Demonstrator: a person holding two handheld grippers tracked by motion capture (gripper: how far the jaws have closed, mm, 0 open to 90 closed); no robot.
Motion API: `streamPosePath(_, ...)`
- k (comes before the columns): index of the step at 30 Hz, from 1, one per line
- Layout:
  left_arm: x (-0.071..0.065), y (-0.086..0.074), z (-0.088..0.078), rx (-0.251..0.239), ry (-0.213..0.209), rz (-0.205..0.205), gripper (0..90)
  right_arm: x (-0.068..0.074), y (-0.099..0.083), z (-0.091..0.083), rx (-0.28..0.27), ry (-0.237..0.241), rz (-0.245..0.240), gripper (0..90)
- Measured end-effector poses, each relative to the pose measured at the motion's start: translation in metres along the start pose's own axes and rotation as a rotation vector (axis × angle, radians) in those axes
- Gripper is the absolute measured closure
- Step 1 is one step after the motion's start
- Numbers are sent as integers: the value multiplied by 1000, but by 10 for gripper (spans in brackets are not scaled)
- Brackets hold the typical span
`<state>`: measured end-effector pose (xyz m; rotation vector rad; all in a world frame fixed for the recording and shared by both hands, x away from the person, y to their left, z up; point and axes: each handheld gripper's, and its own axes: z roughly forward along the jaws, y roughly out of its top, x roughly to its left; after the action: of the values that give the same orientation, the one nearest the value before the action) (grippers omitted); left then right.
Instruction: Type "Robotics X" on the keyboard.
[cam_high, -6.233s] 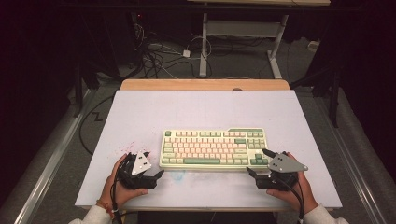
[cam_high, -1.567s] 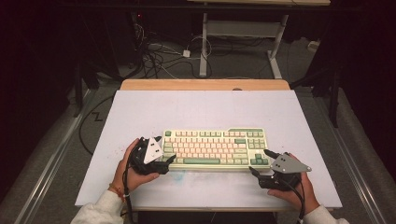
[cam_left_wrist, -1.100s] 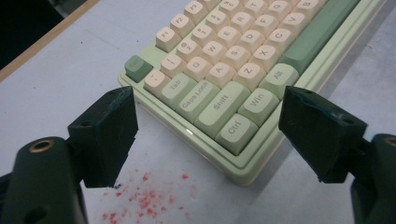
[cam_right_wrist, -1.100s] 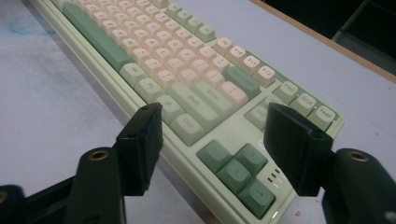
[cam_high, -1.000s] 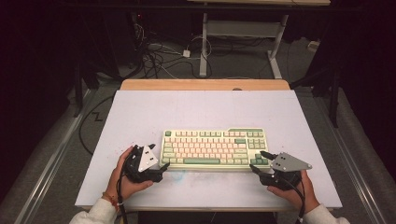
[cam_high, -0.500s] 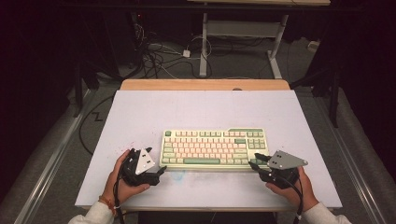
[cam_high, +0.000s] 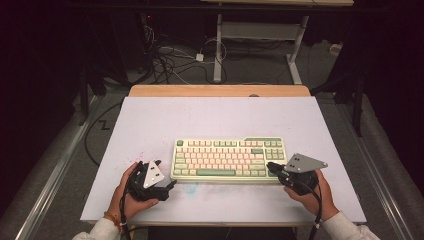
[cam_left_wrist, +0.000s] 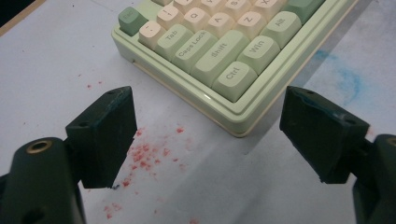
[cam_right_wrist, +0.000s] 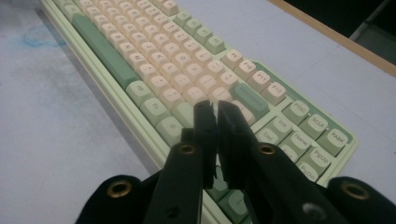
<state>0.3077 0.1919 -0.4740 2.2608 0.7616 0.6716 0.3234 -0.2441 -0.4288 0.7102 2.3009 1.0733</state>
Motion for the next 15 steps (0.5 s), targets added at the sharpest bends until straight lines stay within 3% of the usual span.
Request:
streamPosePath(6,2,0,0,-1,-6,-10,178,-6,9,5,-4,7,13,900)
streamPosePath(15,3,-1,1,5,-18,-18,178,-10,21,27,38,55,8,900)
